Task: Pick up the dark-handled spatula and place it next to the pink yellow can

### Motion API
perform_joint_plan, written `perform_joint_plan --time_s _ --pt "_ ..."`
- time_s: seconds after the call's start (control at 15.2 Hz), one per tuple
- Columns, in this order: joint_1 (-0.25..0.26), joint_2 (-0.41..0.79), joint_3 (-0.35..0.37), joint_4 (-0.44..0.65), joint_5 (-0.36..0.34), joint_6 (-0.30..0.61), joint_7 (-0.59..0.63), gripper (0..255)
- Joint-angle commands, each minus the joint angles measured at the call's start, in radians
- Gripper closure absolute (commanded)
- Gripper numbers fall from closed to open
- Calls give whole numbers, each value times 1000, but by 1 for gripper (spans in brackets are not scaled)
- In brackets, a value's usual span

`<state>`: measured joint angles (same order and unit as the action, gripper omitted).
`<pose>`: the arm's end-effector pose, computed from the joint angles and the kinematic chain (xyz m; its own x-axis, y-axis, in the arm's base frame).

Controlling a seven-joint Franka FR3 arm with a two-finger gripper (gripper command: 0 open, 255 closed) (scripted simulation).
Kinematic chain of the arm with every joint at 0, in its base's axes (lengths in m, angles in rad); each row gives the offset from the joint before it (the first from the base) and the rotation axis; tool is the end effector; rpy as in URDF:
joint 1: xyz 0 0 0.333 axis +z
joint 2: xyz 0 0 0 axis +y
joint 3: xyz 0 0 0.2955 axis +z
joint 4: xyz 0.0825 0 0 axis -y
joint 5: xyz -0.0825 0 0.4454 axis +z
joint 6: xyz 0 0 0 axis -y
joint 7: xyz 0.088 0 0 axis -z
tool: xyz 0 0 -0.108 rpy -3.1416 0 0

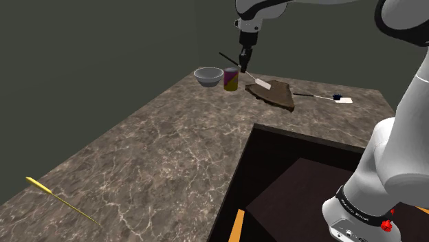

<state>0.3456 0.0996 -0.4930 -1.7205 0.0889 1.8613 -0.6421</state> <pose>0.6493 -0.0804 0.4921 0.8874 0.4562 0.0660 0.4572 -0.8894 0.0003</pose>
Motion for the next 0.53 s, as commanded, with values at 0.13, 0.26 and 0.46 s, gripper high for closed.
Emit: perform_joint_plan --time_s 0.13,0.26,0.46 --pt "-9 117 10 126 55 -22 -3 255" --pt "-8 118 11 100 56 5 -4 255" --pt "-7 121 12 64 59 44 -8 255"
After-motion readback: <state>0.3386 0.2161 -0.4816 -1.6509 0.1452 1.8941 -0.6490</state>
